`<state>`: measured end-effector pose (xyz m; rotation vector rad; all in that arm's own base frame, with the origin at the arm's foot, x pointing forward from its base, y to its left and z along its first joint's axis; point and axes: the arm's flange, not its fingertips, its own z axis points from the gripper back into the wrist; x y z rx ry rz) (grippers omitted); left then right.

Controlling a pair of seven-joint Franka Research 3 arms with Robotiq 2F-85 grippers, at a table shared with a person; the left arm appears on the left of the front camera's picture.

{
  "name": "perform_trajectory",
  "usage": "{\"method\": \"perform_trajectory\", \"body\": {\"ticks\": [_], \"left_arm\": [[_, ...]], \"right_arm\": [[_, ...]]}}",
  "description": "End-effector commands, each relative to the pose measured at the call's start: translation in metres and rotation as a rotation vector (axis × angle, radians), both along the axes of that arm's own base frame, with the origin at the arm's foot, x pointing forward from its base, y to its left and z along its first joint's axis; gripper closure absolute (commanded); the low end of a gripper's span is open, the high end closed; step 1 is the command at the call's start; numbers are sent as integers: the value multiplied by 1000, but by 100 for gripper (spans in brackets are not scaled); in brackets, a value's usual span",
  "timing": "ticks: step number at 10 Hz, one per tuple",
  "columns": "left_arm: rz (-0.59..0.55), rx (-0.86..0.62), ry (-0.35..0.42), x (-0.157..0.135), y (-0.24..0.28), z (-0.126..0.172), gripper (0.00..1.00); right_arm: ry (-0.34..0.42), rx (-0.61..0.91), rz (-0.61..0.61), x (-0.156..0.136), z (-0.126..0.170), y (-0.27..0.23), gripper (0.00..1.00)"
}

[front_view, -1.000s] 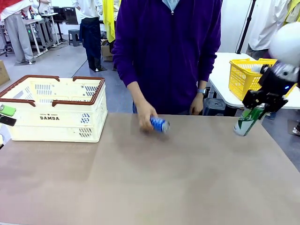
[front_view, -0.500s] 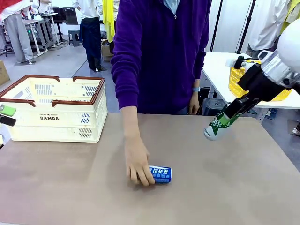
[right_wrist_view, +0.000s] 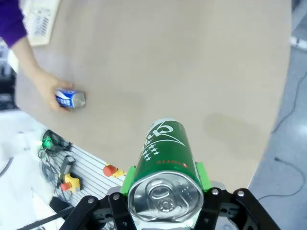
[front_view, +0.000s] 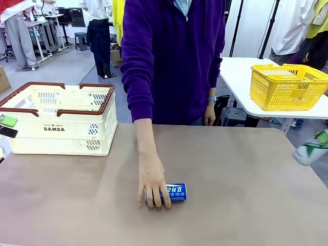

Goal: Place the drinks into the Shopping basket.
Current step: Pick up one drink and place it into the Shopping basket.

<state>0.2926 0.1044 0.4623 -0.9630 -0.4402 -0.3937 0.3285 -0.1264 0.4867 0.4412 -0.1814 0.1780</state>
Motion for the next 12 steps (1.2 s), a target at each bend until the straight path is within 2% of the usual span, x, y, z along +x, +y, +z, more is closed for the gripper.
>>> {"method": "perform_trajectory", "body": {"ticks": [1, 2, 4, 6, 7, 9, 11, 12], "left_arm": [[4, -19, -3, 0, -2, 2, 0], [4, -19, -3, 0, -2, 2, 0], [4, -19, -3, 0, -2, 2, 0], [4, -19, -3, 0, -2, 2, 0], [4, -19, -3, 0, -2, 2, 0], [4, -19, -3, 0, -2, 2, 0], [4, -19, -3, 0, -2, 2, 0], [4, -19, -3, 0, -2, 2, 0]], "right_arm": [[21, 118, -103, 15, -1, -8, 100], [26, 137, -127, 20, -6, -12, 100], [-26, 223, -152, 35, -5, -7, 100], [-8, 265, -159, 69, 7, 54, 100], [-6, 214, -149, 88, 7, 94, 100], [22, 148, 29, 110, 2, 174, 100], [66, 131, -64, 105, 0, 143, 100], [55, 103, -52, 98, -3, 152, 100]]}}
